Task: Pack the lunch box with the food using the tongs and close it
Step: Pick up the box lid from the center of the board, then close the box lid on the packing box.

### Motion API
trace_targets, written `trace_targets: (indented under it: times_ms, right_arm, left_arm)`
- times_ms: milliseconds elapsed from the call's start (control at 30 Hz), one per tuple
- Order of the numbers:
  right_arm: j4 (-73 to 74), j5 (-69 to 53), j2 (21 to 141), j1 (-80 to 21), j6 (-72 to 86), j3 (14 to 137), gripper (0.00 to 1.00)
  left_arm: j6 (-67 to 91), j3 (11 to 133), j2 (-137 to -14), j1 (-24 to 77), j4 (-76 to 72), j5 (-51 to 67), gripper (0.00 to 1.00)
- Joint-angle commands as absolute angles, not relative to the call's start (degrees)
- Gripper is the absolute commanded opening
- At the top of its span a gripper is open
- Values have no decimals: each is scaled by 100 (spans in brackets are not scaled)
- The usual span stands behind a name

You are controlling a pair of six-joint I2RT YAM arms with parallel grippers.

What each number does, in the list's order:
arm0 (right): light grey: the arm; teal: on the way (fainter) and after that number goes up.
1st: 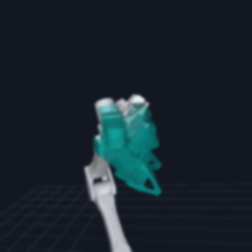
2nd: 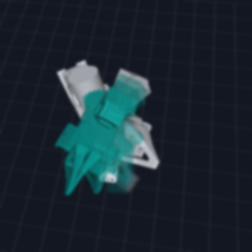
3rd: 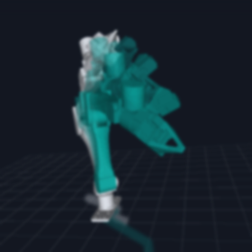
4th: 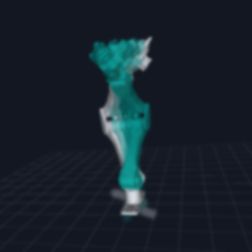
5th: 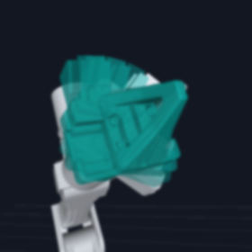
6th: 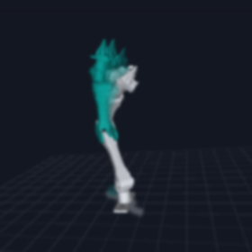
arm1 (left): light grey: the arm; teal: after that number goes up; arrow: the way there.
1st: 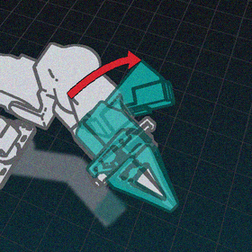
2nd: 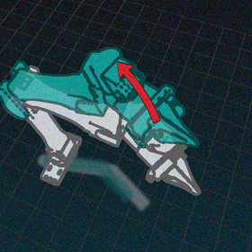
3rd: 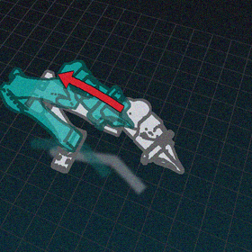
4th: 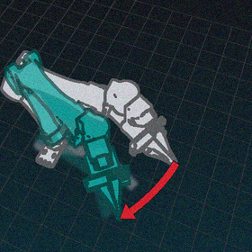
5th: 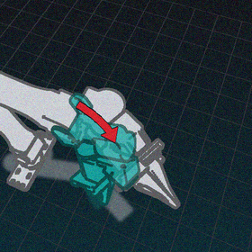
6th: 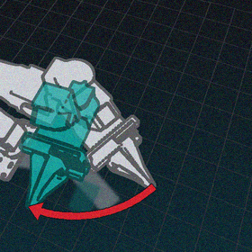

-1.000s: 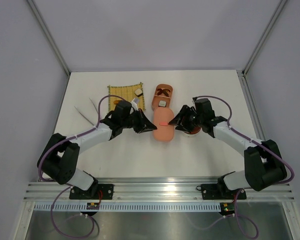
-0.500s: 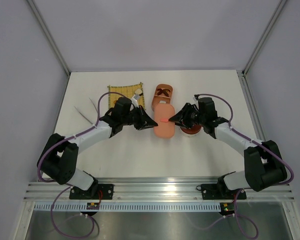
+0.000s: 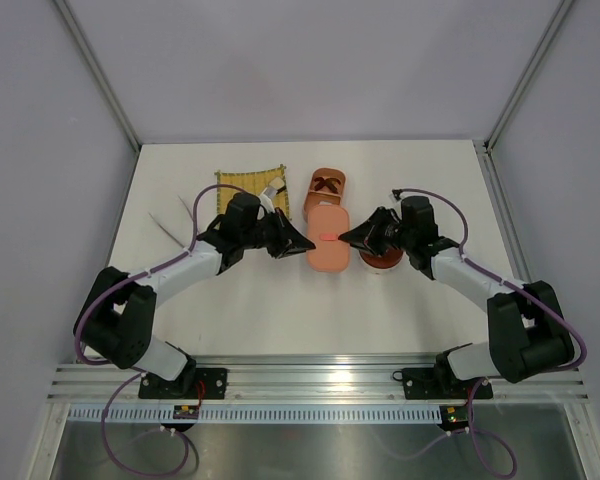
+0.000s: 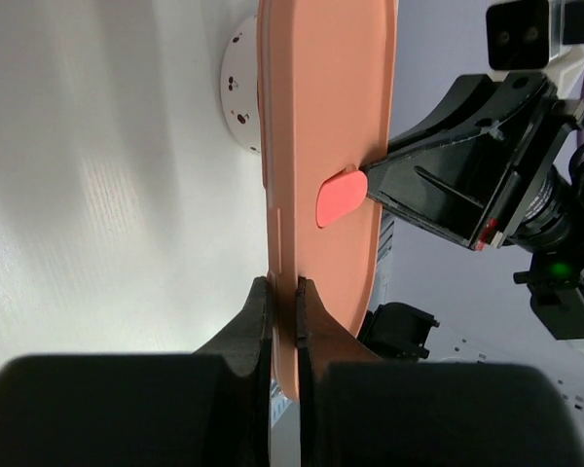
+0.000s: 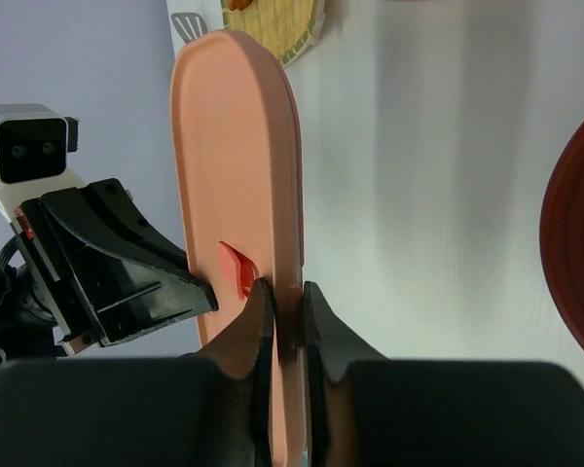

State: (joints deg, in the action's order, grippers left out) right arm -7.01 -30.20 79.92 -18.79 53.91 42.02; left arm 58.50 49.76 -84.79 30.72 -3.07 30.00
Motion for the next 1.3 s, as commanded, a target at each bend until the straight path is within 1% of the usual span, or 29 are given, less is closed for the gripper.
trace_targets:
  times_ms: [0,67,200,233,267,300,333,367,400,433,500,600,767,800,900,1100,1267]
  right_arm:
    - [-1020,-3217,7822,-1881,5502,4175,9]
    - [-967,-3173,7770,-1863,5502,4175,0]
    - [-879,-3085,7629,-1854,5388,4210,0]
    - [-888,-3015,7594,-1863,5335,4227,0]
    - [-879,-2980,7602,-1855,5335,4262,0]
    - [-801,-2936,7620,-1863,5309,4315,0]
    - [-722,-2875,7716,-1863,5195,4533,0]
    - [-651,-2848,7804,-1863,5142,4657,0]
    - [-459,-2813,7874,-1855,5089,4797,0]
    - [-370,-2743,8049,-1846,4976,5086,0]
    - [-177,-2655,8252,-1793,4896,5404,0]
    - [-167,-2462,8918,-1714,5035,6141,0]
    - [202,-2013,9868,-1652,5185,7082,0]
    - [359,-1900,10227,-1644,5194,7449,0]
    - [465,-1732,10817,-1635,5212,8065,0]
    - [641,-1687,11802,-1547,5221,9112,0]
    - [878,-1915,12295,-1407,5045,9588,0]
  left_arm:
    - [5880,5036,-8270,3103,-809,3287,0]
    - [5854,5019,-8271,3103,-800,3270,0]
    - [5696,5080,-8262,3111,-563,3042,0]
    - [5504,5124,-8270,3103,-293,2954,3]
    - [5406,5176,-8271,3111,-151,2788,18]
    - [5336,5246,-8262,3103,-54,2734,27]
    - [5187,5282,-8218,3111,226,2629,39]
    - [5099,5334,-8174,3103,385,2376,68]
    - [5019,5465,-8139,3103,543,2269,79]
    - [4862,5545,-8086,3076,867,2163,87]
    - [4720,5686,-7928,3024,1229,1803,98]
    - [4623,5740,-7569,2804,1774,1442,99]
    - [4711,5248,-6681,2251,2118,959,99]
    - [4685,5204,-6410,2128,2231,906,98]
    - [4597,5159,-5961,2039,2582,633,98]
    - [4553,5098,-5564,1960,2988,360,97]
    - [4570,4966,-5423,1951,3032,404,97]
